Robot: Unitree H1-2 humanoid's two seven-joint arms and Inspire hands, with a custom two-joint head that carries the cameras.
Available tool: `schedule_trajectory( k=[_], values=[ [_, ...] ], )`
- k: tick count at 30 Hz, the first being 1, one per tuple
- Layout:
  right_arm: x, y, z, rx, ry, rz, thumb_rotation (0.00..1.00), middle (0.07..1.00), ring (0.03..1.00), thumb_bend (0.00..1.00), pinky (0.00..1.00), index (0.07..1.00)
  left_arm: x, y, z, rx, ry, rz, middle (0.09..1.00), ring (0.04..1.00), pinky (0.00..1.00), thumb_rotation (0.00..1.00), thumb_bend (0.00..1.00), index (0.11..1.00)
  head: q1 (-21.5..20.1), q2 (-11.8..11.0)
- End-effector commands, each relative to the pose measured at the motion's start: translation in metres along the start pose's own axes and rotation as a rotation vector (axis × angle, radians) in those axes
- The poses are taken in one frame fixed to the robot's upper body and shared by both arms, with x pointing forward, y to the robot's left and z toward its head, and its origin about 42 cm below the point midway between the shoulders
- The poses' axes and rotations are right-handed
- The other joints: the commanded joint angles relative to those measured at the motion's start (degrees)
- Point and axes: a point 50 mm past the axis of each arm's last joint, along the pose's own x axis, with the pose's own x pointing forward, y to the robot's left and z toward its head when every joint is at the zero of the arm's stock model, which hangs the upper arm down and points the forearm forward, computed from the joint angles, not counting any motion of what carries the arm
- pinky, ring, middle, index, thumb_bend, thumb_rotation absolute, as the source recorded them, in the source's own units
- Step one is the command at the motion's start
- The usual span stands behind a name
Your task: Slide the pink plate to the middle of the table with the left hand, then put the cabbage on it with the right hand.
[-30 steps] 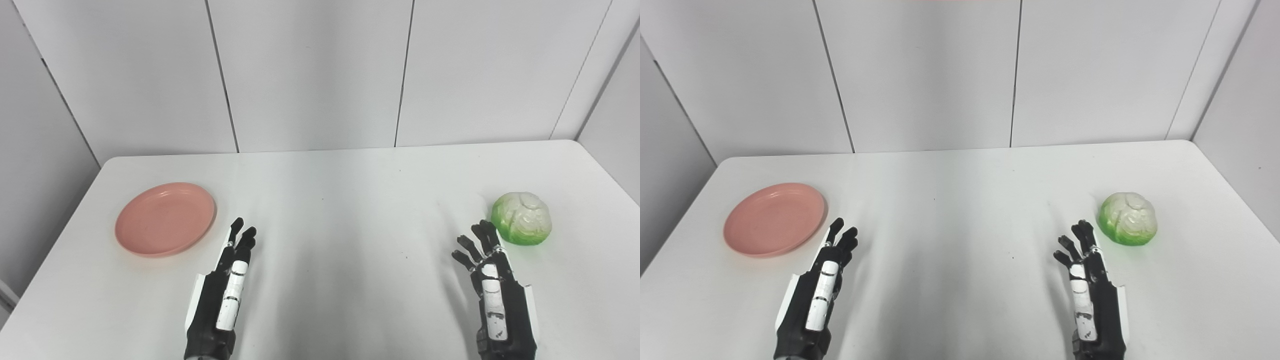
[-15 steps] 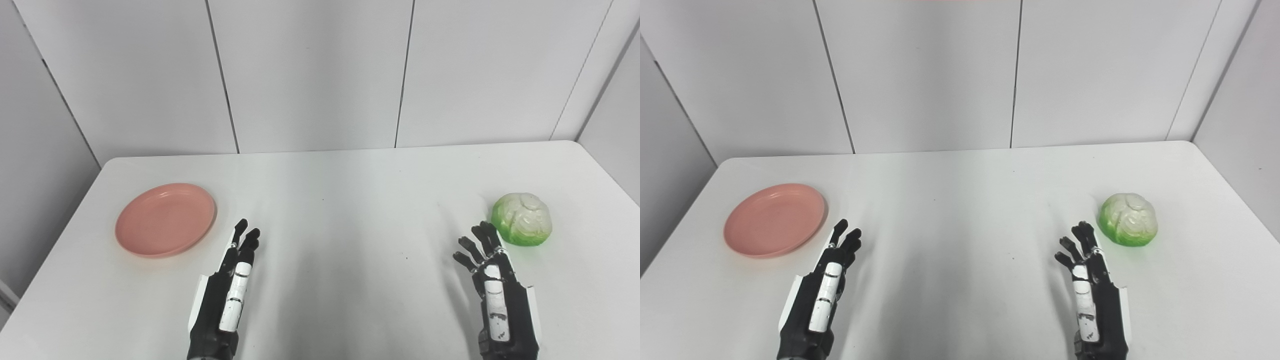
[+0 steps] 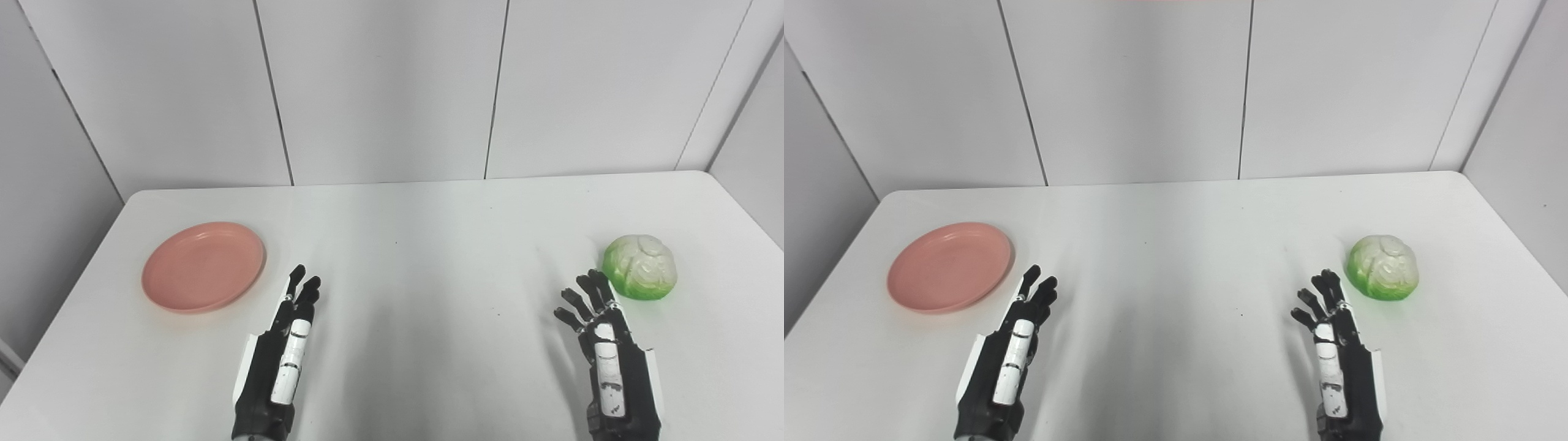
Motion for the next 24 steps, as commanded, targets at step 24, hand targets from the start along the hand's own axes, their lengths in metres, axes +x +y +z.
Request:
schedule_trajectory(
  k=[24],
  values=[
    [-0.039, -0.045, -0.034, 0.001, 0.055, -0.043, 0.94, 0.890, 0.863, 0.61, 0.84, 0.901, -0.042, -0.018, -0.048, 0.058, 0.080, 0.030, 0.925, 0.926, 0.91, 0.94, 0.47, 0.926, 10.9, -9.0]
  ],
)
